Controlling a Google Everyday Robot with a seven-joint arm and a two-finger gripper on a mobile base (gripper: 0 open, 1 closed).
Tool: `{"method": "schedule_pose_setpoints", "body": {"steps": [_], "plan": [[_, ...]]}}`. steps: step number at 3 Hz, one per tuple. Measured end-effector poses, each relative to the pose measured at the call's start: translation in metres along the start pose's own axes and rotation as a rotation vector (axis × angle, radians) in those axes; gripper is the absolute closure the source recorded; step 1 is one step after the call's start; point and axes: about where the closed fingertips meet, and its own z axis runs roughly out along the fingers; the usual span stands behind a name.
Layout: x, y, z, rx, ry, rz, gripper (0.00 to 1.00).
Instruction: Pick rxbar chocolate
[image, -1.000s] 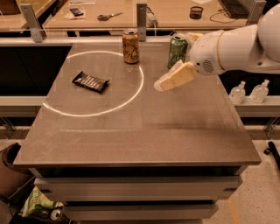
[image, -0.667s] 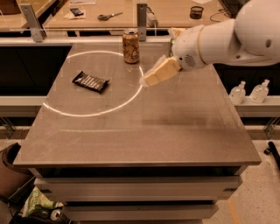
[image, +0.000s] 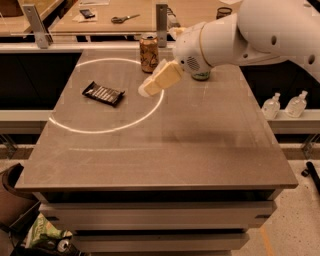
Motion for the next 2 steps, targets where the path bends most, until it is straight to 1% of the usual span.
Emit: {"method": "schedule_pose_setpoints", "body": {"steps": [1,2], "plan": [[0.001,0.001,0.020,-0.018,0.010,0.013,0.00],[0.004,0.006,0.059,-0.038,0.008,0.038,0.00]]}}
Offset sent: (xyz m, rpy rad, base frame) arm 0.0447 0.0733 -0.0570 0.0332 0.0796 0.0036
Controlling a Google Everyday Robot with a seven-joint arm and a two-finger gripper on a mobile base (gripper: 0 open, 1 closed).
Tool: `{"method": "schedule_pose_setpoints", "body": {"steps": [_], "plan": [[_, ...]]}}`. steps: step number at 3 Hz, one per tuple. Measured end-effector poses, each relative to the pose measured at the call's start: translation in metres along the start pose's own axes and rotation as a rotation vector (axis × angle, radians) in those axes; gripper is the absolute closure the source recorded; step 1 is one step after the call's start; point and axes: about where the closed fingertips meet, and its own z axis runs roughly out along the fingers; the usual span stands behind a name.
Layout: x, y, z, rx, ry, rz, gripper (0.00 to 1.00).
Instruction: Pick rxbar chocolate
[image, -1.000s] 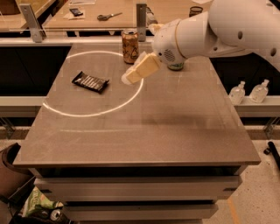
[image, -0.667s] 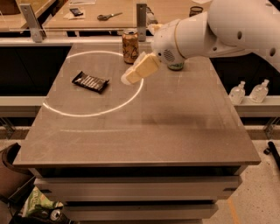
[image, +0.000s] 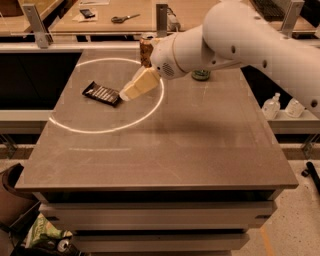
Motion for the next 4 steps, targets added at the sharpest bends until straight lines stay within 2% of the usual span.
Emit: {"method": "schedule_pose_setpoints", "body": {"steps": [2,4], "plan": [[0.020,0.017,0.051,-0.005,-0.032,0.066,0.00],[0.031,0.046,0.105,-0.038,-0.065,0.129,0.00]]}}
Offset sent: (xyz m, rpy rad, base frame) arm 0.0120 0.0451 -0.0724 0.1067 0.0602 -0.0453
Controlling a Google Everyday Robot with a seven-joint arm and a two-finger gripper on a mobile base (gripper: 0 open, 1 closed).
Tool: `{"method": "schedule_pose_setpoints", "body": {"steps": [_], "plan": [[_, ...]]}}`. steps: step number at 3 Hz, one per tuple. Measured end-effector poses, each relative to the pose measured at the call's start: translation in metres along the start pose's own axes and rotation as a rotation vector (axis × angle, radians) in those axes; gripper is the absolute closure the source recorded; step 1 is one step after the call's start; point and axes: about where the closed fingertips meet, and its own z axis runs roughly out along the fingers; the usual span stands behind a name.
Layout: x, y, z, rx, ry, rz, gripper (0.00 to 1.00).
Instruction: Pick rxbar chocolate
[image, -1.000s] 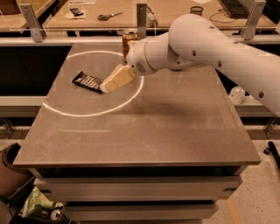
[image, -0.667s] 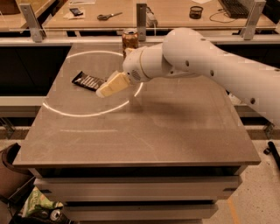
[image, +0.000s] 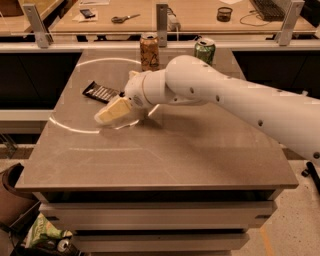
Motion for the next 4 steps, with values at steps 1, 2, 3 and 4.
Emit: {"method": "schedule_pose_setpoints", "body": {"steps": [1,2,3,4], "plan": [[0.001,0.006,0.022,-0.036,-0.011,0.027,0.00],[-0.006,0.009,0.034,-0.062,-0.010,0.047,0.00],[-0.010,0.010,0.042,-0.075,-0.010,0.065,0.00],[-0.007,0.010,0.049,-0.085,-0.014,0.093,0.00]]}}
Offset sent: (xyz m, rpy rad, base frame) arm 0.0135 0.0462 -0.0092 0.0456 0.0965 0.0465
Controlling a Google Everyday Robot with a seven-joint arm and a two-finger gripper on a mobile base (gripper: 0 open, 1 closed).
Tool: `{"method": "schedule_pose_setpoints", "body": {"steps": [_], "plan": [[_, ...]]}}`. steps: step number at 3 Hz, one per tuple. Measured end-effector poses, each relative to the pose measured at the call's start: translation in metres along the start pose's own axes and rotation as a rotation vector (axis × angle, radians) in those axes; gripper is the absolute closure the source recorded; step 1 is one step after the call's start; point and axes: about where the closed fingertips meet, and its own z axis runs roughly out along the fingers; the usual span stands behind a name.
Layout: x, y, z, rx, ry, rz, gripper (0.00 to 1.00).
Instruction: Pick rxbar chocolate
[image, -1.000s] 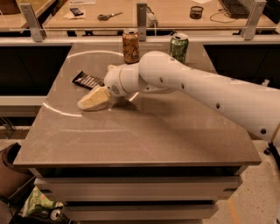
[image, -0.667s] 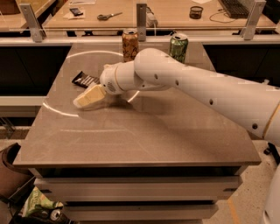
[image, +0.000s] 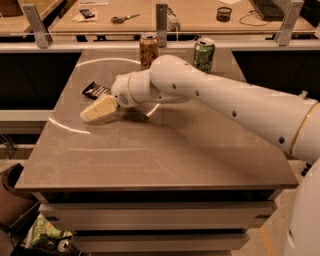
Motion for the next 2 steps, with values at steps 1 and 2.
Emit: {"method": "schedule_pose_setpoints", "body": {"steps": [1,2], "plan": [[0.0105,-0.0011,0.0088,-0.011,-0.012,0.035,0.17],[0.0094,-0.0007,0.0089,-0.013,-0.011,0.037,0.41]]}}
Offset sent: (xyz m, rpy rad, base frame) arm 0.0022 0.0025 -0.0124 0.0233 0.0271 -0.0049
